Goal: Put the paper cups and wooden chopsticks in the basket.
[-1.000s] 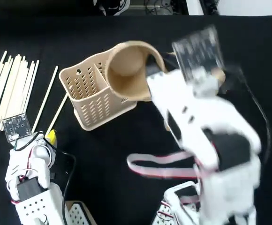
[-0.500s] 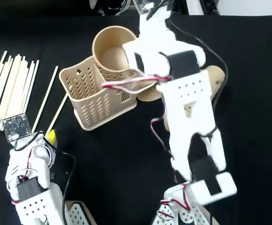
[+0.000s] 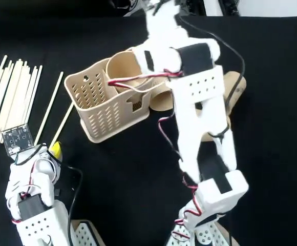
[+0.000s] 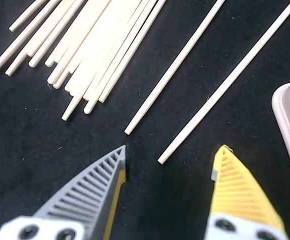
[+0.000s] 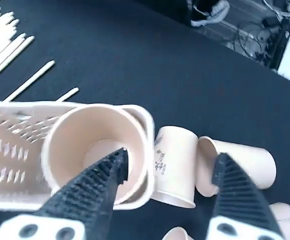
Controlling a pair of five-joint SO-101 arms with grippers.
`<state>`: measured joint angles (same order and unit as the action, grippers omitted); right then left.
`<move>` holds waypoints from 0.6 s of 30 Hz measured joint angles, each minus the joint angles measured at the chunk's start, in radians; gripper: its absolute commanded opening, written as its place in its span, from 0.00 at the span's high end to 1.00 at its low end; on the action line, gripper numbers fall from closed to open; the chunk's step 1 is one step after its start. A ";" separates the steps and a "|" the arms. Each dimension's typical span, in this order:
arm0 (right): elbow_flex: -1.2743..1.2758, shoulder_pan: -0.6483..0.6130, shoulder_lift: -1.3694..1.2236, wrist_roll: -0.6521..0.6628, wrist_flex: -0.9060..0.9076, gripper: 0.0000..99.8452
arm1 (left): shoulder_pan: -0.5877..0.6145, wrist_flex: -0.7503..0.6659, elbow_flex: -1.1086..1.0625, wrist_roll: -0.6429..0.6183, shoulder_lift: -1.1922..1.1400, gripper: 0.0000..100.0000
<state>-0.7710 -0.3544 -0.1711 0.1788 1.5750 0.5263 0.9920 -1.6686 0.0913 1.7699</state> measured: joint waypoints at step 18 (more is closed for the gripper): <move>0.628 0.258 0.361 0.445 -0.023 0.71 | 0.000 0.000 0.000 0.000 0.000 0.72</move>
<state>-0.1435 -0.0967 0.1895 0.6237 1.5520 0.5263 0.9920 -1.6686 0.0913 1.7699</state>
